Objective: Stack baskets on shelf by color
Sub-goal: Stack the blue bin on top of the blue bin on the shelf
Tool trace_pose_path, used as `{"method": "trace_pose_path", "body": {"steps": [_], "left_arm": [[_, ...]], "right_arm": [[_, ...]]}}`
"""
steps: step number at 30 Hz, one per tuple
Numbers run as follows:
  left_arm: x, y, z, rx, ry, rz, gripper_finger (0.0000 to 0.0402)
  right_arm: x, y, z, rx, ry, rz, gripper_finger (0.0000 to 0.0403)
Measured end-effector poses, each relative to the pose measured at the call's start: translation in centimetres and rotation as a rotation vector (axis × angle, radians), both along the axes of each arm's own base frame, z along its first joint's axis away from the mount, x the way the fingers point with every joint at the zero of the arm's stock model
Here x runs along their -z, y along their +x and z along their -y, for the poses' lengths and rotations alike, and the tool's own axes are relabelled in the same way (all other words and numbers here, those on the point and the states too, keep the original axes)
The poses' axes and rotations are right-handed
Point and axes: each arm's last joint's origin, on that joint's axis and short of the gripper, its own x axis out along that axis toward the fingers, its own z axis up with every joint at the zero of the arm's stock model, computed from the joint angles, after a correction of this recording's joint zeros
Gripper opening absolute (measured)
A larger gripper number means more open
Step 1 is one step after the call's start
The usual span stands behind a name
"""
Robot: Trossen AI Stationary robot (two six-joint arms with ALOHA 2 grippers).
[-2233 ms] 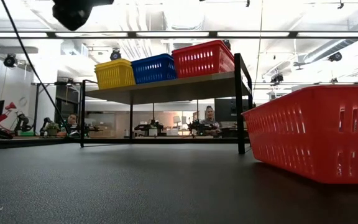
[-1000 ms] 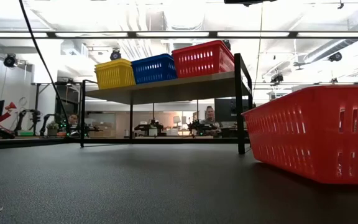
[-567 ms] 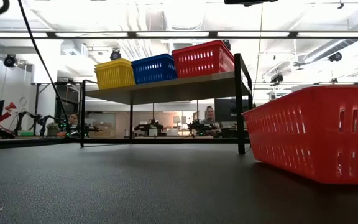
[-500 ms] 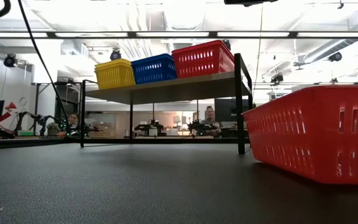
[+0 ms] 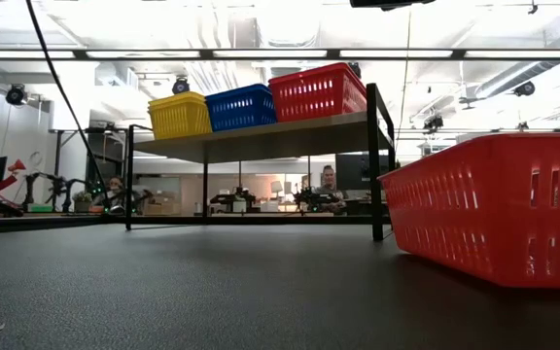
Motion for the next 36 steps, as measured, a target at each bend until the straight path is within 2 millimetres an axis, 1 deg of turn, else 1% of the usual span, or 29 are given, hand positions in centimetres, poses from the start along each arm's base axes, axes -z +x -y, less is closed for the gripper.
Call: {"method": "trace_pose_path", "body": {"steps": [3,5,7,10,12,14,16,18,23,29,33,36], "left_arm": [[-2.7,0.8,0.6,0.198,-0.079,0.139,0.0001],[-4.6,1.5,0.8,0.314,-0.103,0.25,0.0],[-6.5,2.1,0.9,0.414,-0.078,0.376,0.0],[-8.9,2.5,0.9,0.551,-0.021,0.502,0.0],[-10.0,2.7,1.0,0.724,0.017,0.598,0.0],[-10.6,2.7,1.2,0.915,0.069,0.692,0.0],[-10.7,2.7,1.1,1.051,0.121,0.732,0.0],[-10.7,3.1,0.8,1.128,0.169,0.759,0.0],[-10.3,4.0,-0.1,1.279,0.279,0.78,0.0],[-9.6,4.1,-0.6,1.418,0.396,0.762,0.0],[-8.8,4.3,-1.1,1.423,0.418,0.724,0.0],[-8.6,4.4,-1.4,1.428,0.465,0.709,0.0]], "right_arm": [[0.0,0.0,0.0,0.006,0.013,0.0,0.0009],[0.0,0.2,0.0,0.013,0.036,0.007,0.0009],[0.1,0.6,-0.2,0.018,0.066,0.027,0.0014],[0.3,1.4,-0.4,-0.01,0.113,0.048,0.0034],[0.4,2.0,-0.5,-0.064,0.15,0.067,0.0054],[0.4,2.7,-0.9,-0.116,0.178,0.103,0.0076],[0.1,3.6,-1.1,-0.136,0.192,0.156,0.0097],[-0.2,4.7,-1.4,-0.14,0.211,0.192,0.0116],[-0.7,7.6,-2.1,-0.154,0.216,0.145,0.0148],[-1.6,11.1,-3.2,-0.283,0.222,0.032,0.016],[-1.7,13.3,-3.9,-0.42,0.255,-0.063,0.016],[-1.9,14.8,-4.4,-0.478,0.276,-0.114,0.016]]}}
